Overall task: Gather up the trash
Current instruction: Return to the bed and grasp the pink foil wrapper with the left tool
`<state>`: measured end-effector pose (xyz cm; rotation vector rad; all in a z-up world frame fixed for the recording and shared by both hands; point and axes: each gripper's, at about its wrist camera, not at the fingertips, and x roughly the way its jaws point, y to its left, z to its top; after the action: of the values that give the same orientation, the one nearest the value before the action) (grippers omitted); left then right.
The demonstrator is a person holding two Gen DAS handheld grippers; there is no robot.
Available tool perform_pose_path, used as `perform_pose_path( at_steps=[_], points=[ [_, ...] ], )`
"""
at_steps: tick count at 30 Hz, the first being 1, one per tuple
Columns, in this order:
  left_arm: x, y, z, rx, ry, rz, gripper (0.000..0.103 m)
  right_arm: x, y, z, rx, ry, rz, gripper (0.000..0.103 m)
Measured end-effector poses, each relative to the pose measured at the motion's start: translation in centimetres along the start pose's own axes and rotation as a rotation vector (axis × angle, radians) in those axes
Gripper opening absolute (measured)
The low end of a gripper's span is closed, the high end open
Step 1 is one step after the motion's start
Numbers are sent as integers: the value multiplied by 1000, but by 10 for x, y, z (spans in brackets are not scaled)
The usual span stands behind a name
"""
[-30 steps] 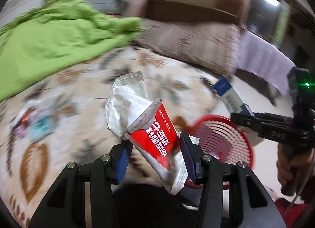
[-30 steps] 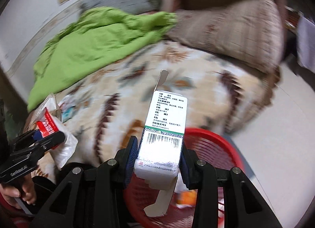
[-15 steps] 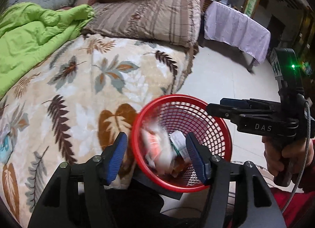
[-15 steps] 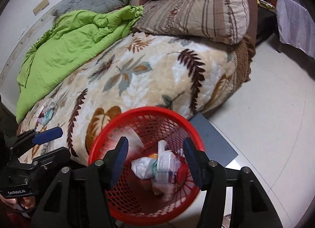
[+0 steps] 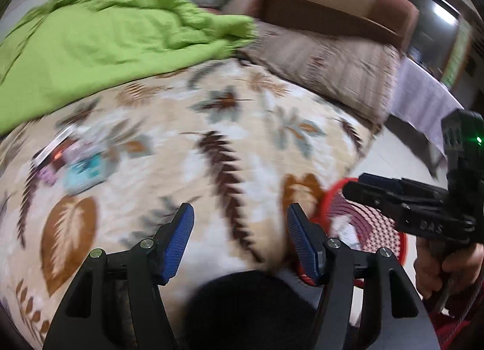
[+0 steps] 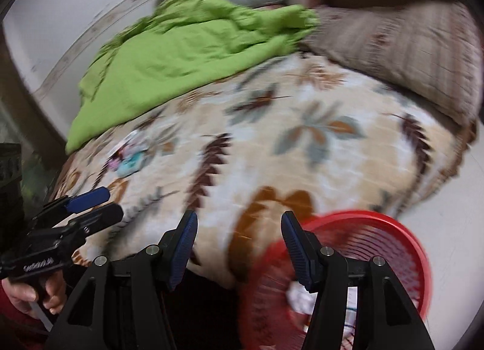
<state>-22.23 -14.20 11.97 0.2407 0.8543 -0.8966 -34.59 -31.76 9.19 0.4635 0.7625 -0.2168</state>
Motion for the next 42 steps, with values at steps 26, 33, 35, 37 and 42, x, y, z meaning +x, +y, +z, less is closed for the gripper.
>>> perform_pose_path(
  at_steps=[26, 33, 35, 37, 42],
  points=[
    [41, 283, 16, -546, 8, 318, 52, 124, 138, 71, -239, 93, 178, 62],
    [81, 302, 18, -528, 35, 375, 36, 171, 152, 102, -209, 130, 252, 62],
    [82, 301, 19, -499, 19, 395, 30, 189, 160, 110, -201, 141, 269, 62],
    [81, 301, 18, -482, 6, 404, 29, 210, 170, 116, -191, 156, 286, 62],
    [73, 295, 16, -449, -11, 421, 29, 253, 192, 124, -190, 170, 285, 62]
  ],
)
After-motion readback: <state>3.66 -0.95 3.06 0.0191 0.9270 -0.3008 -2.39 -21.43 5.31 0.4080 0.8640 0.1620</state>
